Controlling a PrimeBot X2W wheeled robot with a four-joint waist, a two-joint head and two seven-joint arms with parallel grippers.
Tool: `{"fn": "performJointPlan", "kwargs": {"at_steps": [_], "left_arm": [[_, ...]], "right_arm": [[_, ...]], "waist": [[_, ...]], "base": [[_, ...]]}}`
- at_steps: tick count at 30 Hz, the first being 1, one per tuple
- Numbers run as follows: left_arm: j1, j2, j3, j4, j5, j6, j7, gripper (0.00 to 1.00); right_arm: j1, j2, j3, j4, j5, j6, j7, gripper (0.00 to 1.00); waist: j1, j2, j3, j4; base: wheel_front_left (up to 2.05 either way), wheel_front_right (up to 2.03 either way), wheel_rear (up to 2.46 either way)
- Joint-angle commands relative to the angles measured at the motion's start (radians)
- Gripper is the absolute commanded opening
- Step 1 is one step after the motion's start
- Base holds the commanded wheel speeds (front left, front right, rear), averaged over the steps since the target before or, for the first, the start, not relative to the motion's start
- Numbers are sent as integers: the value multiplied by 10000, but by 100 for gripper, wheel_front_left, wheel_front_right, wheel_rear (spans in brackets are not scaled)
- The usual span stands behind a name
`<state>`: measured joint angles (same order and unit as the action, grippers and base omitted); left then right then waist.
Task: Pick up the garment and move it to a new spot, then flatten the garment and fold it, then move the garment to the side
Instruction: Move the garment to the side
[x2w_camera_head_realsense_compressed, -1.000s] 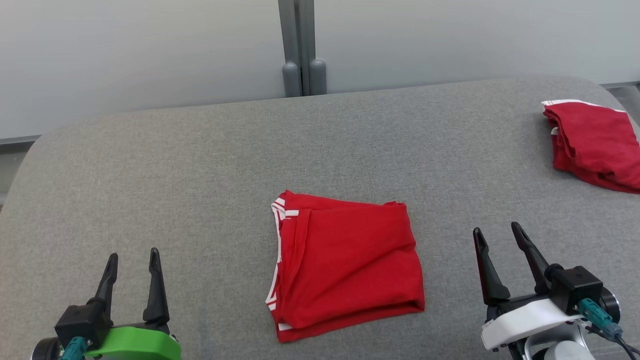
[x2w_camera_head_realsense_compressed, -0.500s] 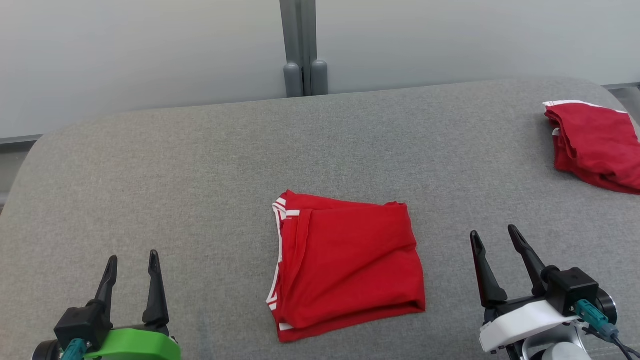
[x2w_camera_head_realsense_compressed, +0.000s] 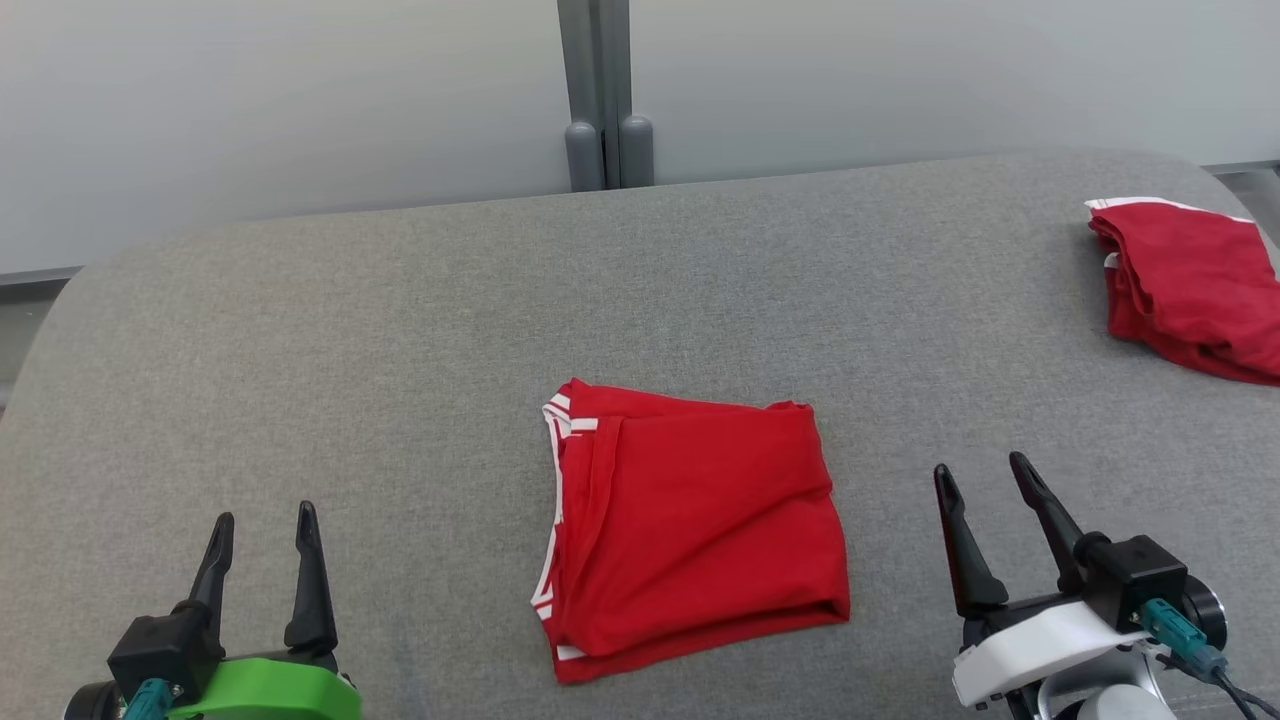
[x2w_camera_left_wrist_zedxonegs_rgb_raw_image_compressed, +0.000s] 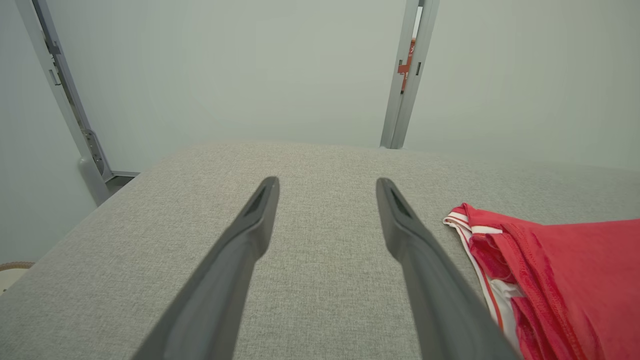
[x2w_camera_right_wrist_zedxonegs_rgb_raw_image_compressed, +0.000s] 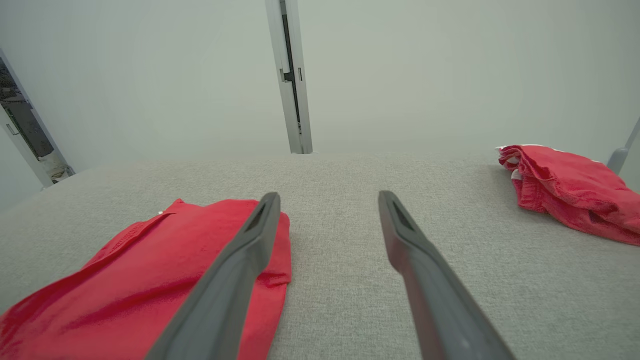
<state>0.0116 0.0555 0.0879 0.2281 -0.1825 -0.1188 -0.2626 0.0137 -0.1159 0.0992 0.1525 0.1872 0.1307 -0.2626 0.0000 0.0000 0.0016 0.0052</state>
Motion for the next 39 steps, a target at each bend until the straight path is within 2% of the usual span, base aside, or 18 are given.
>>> {"fn": "performJointPlan", "kwargs": {"at_steps": [1, 10, 22, 28, 32, 33, 34, 35, 36, 37, 39], "left_arm": [[93, -1, 18, -20, 40, -25, -24, 100], [-351, -24, -200, -51, 32, -26, -24, 100], [-966, -44, -545, 42, -159, 55, -24, 100], [-1268, -40, -831, 138, -350, 132, -24, 100], [-1352, -40, -998, 175, -411, 201, -24, 100], [-1354, -40, -1017, 177, -404, 217, -24, 100], [-1345, -40, -1038, 196, -413, 224, -24, 100], [-1338, -40, -1049, 209, -416, 237, -24, 100], [-1342, -40, -1061, 214, -428, 236, -24, 100], [-1359, -40, -1071, 227, -443, 238, -24, 100], [-1402, -41, -1104, 241, -457, 243, -24, 100]], "right_arm": [[-186, -72, 109, 27, -52, -1, -27, 100], [-1401, -231, 853, 1003, -174, -1, 46, 100], [-3247, -51, 1733, 4196, -296, -1, 593, 100], [-3932, 66, 2031, 5809, -31, -1, 770, 100], [-3976, 265, 2395, 6444, 417, 4, 887, 100], [-3957, 330, 2552, 6550, 573, 21, 1020, 87], [-3967, 391, 2733, 6635, 800, 38, 1126, 41], [-3992, 418, 2869, 6673, 929, 39, 1156, 32], [-4018, 429, 2982, 6692, 1014, 39, 1166, 7], [-4072, 443, 3133, 6699, 1191, 39, 1187, 0], [-4196, 397, 3294, 6687, 1471, 27, 1167, 0]], "waist": [[0, 0, 47, 3], [0, 0, 543, 232], [0, 0, 1598, 758], [0, 0, 1906, 935], [0, 0, 1943, 976], [0, 0, 1948, 970], [0, 0, 1954, 957], [0, 0, 1958, 941], [0, 0, 1963, 925], [0, 0, 1967, 908], [0, 0, 1967, 883]], "base": [[0, 0, 0], [0, 0, 0], [0, 0, 0], [0, 0, 0], [0, 0, 0], [0, 0, 0], [0, 0, 0], [0, 0, 0], [0, 0, 0], [0, 0, 0], [0, 0, 0]]}}
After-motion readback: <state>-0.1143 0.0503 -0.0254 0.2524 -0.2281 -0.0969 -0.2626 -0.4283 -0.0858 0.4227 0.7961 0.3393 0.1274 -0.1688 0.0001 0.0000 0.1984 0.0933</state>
